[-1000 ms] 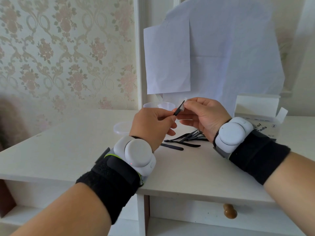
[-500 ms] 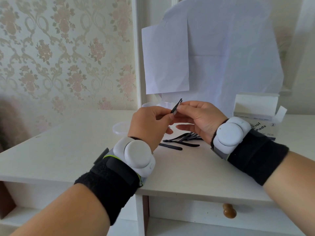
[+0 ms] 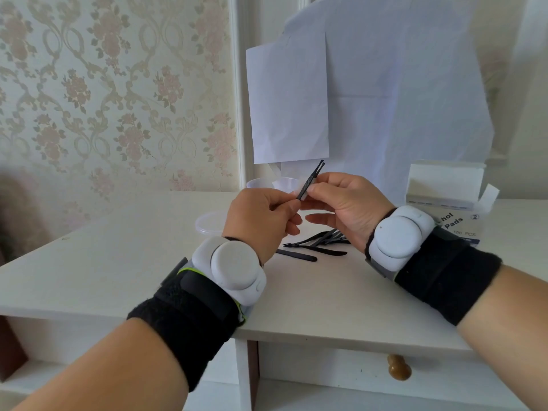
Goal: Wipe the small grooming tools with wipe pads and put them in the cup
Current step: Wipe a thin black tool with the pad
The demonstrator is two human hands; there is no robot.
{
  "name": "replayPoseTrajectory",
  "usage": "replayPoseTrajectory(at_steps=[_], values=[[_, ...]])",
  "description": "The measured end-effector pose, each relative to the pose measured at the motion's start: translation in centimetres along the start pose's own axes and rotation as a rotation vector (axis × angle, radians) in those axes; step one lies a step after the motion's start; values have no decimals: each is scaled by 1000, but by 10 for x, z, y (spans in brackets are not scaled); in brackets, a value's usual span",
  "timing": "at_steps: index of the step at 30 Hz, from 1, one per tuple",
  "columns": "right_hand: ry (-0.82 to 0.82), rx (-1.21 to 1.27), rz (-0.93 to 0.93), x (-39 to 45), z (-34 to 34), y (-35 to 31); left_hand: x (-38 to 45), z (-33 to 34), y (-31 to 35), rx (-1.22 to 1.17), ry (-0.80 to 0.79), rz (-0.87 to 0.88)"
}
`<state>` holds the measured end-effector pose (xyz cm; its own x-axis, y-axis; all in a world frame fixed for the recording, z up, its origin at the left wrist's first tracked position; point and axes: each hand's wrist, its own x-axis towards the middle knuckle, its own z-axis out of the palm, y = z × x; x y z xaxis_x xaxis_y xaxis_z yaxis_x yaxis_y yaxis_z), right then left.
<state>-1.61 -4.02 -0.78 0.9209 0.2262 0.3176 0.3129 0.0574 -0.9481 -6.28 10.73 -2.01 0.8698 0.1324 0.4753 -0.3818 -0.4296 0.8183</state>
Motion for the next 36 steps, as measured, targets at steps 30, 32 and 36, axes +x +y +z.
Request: replayPoseTrajectory(at_steps=[30,32,36], values=[[-23,24,52,1,-2,0,-1,2,0,93,9,71],[-41,8,55,1,-2,0,-1,1,0,92,12,72],[13,23,34,1,0,0,-1,2,0,87,23,75]])
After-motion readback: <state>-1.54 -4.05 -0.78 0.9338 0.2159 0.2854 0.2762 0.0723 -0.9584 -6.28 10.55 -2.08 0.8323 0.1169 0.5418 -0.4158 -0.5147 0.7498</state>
